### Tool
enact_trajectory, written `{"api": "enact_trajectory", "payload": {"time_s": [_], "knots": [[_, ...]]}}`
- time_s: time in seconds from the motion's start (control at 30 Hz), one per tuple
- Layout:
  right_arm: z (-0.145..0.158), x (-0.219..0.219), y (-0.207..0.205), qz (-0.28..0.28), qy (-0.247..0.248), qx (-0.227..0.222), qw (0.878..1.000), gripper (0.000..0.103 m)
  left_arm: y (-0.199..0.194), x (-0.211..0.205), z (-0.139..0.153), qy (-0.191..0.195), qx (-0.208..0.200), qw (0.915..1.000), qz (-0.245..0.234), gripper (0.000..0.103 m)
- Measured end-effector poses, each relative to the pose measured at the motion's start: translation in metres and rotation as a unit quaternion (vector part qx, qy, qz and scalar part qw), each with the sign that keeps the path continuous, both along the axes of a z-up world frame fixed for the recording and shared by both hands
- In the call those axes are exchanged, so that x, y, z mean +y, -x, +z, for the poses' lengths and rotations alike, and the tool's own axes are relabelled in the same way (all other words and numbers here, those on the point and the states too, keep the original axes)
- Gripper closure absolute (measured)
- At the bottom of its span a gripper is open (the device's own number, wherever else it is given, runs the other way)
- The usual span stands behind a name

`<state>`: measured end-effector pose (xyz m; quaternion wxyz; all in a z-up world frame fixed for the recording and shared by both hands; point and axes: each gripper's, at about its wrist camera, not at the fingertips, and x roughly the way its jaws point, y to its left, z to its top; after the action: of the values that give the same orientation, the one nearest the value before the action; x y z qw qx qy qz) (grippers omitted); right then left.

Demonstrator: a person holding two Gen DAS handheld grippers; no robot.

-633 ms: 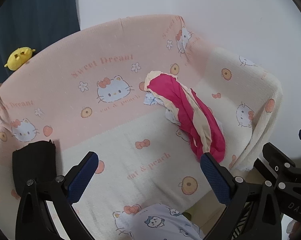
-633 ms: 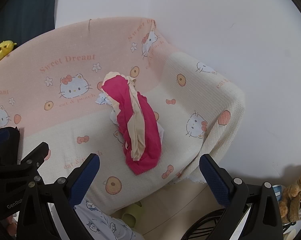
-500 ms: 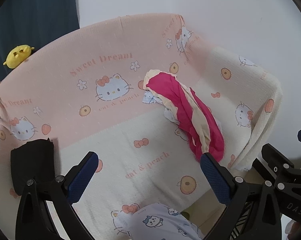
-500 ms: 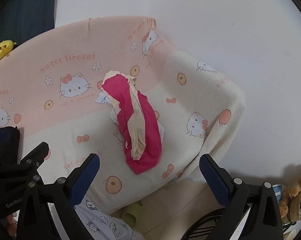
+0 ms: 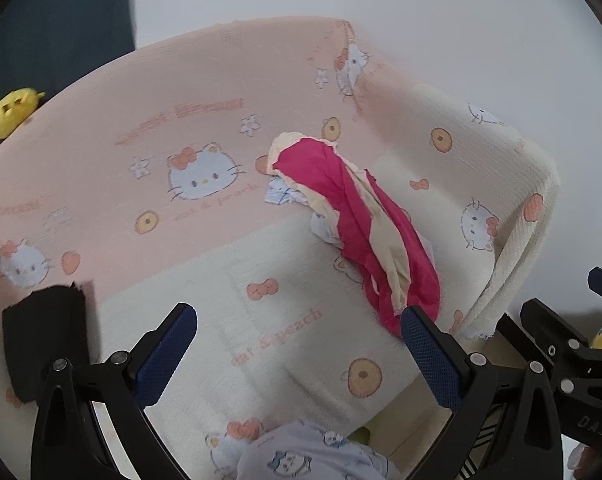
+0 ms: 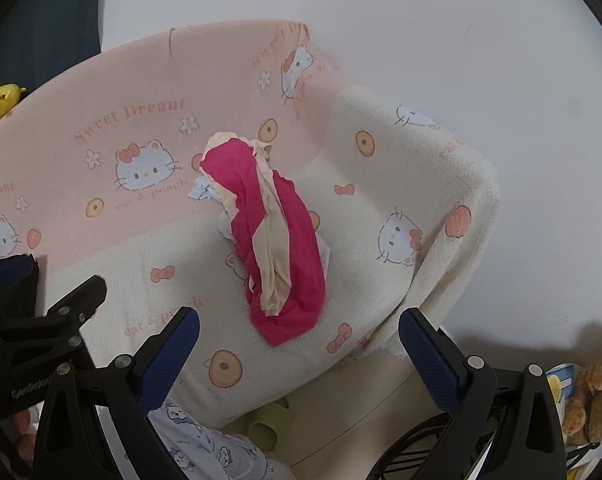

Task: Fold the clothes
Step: 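Move both grippers toward the twisted magenta-and-cream garment on the bed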

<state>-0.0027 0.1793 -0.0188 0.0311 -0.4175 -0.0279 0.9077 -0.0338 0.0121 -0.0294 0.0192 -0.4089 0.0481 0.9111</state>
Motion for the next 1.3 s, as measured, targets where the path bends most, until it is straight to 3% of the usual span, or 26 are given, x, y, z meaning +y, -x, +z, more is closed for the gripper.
{"api": "enact_trajectory", "payload": {"time_s": [0.3, 0.43, 0.63, 0.73, 0.9, 1.1, 1.17, 1.3], "knots": [[-0.019, 0.033, 0.021, -0.010, 0.029, -0.014, 0.999, 0.003, 0.033, 0.026, -0.038, 0.007, -0.027, 0.9972, -0.069, 0.000], [-0.034, 0.046, 0.031, -0.015, 0.040, -0.022, 0.999, 0.003, 0.047, 0.034, -0.061, -0.026, -0.055, 0.9936, -0.096, 0.000], [-0.066, 0.062, 0.043, -0.024, 0.060, -0.051, 0.997, 0.005, 0.075, 0.041, -0.093, -0.111, -0.116, 0.9828, -0.091, 0.000], [-0.080, 0.070, 0.050, -0.031, 0.074, -0.065, 0.995, 0.017, 0.084, 0.048, -0.103, -0.129, -0.122, 0.9800, -0.091, 0.000], [-0.103, 0.079, 0.061, -0.034, 0.129, -0.093, 0.987, 0.025, 0.093, 0.058, -0.111, -0.097, -0.101, 0.9838, -0.112, 0.000], [-0.132, 0.082, 0.074, -0.037, 0.184, -0.117, 0.975, 0.028, 0.106, 0.067, -0.136, -0.022, -0.068, 0.9897, -0.124, 0.000], [-0.141, 0.084, 0.079, -0.039, 0.200, -0.122, 0.971, 0.028, 0.110, 0.066, -0.145, -0.021, -0.067, 0.9896, -0.126, 0.000], [-0.157, 0.088, 0.087, -0.049, 0.229, -0.132, 0.963, 0.028, 0.119, 0.057, -0.163, -0.058, -0.074, 0.9892, -0.112, 0.000]]}}
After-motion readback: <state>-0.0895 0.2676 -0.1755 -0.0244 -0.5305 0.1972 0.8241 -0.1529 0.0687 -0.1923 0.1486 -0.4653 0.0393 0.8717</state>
